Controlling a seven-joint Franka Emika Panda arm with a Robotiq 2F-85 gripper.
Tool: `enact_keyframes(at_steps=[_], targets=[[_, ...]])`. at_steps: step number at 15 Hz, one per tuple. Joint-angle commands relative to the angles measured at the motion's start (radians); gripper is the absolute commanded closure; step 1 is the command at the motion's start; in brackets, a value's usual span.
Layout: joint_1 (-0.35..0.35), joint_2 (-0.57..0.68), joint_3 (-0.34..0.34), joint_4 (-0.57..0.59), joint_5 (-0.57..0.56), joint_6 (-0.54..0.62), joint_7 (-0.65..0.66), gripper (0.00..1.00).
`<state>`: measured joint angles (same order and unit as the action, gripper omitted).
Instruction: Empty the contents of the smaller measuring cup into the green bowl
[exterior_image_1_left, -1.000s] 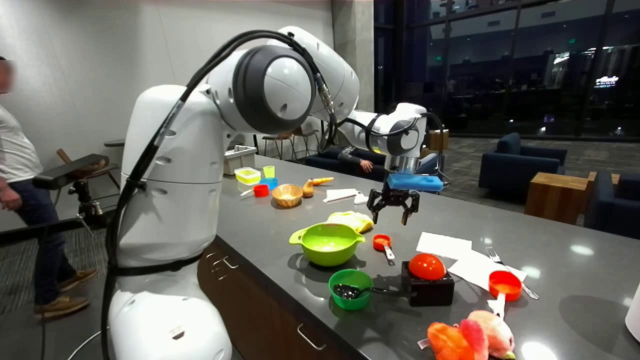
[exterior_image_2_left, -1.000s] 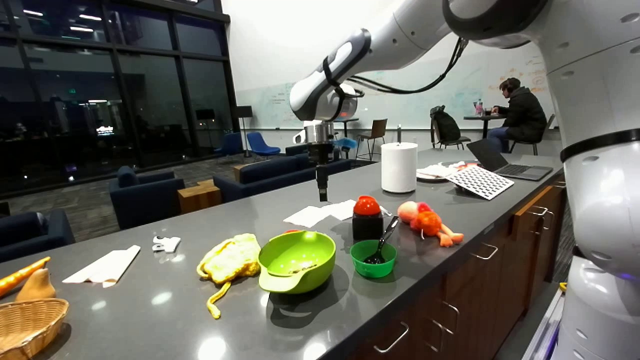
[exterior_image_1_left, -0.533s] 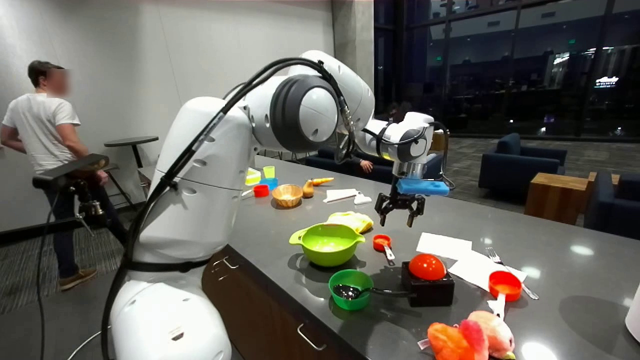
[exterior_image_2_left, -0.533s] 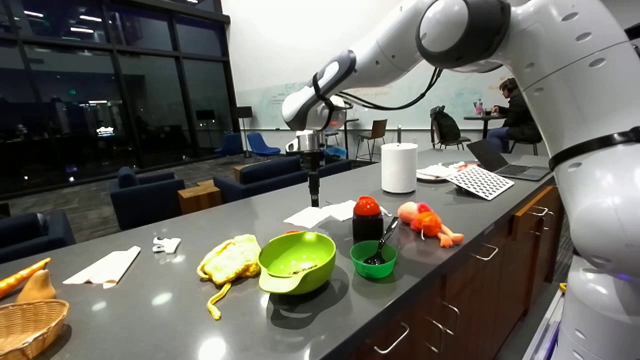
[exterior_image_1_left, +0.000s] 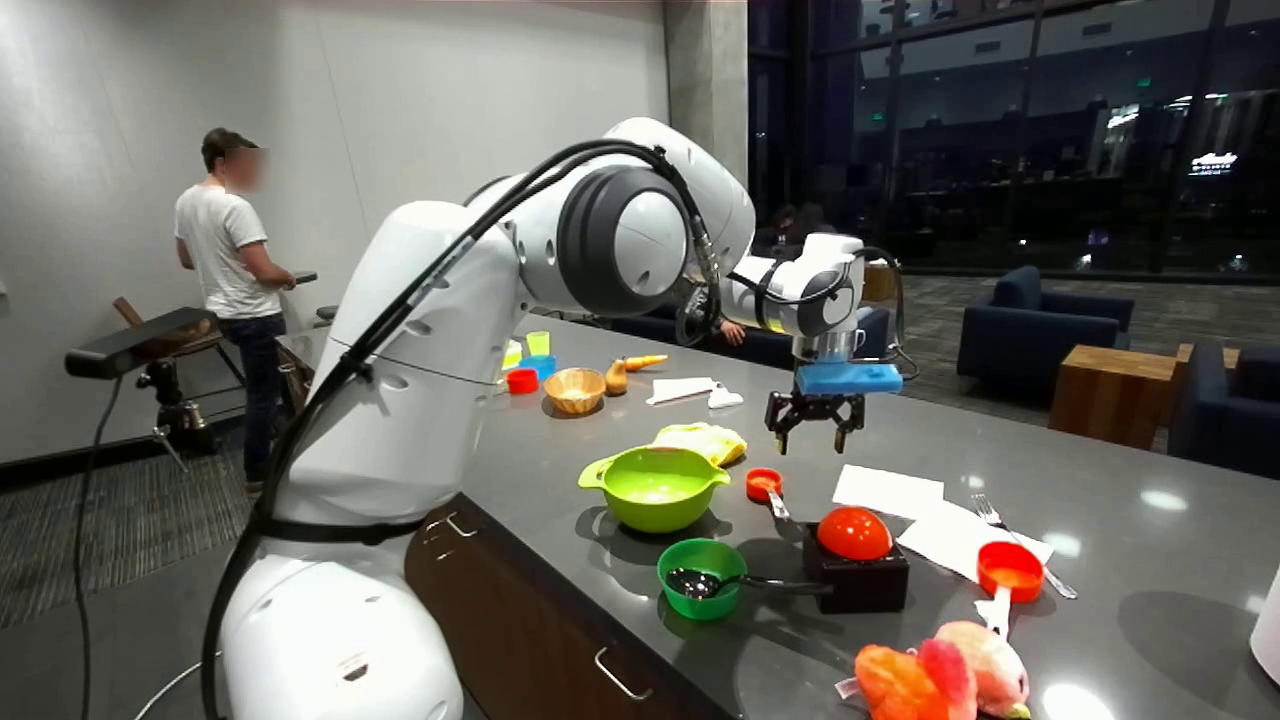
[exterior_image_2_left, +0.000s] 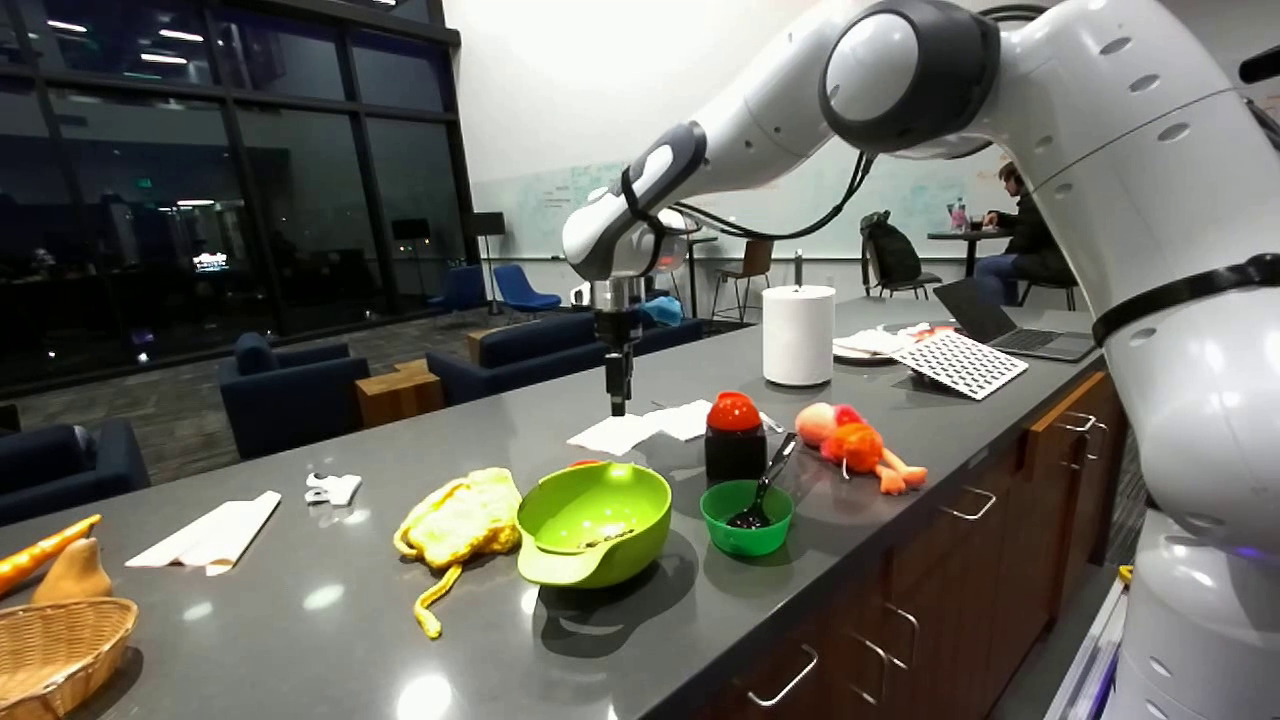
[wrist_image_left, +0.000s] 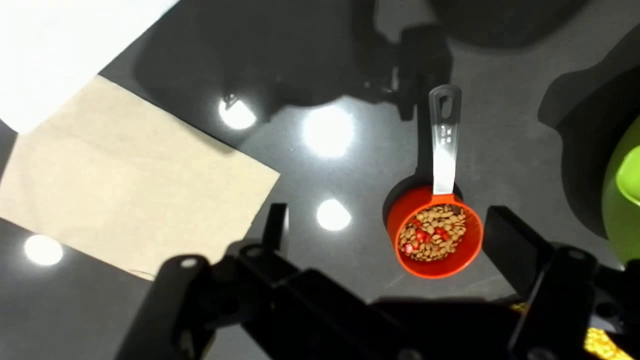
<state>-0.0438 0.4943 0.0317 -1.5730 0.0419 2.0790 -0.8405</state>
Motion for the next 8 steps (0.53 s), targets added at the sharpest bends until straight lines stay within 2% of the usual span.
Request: enact_keyframes(at_steps=[1, 8], targets=[[0.006, -0.050, 0.002, -0.075, -0.049, 0.048, 0.092, 0.00], [0.011, -0.128, 0.024, -0.235, -0.064, 0.113, 0.186, 0.00]])
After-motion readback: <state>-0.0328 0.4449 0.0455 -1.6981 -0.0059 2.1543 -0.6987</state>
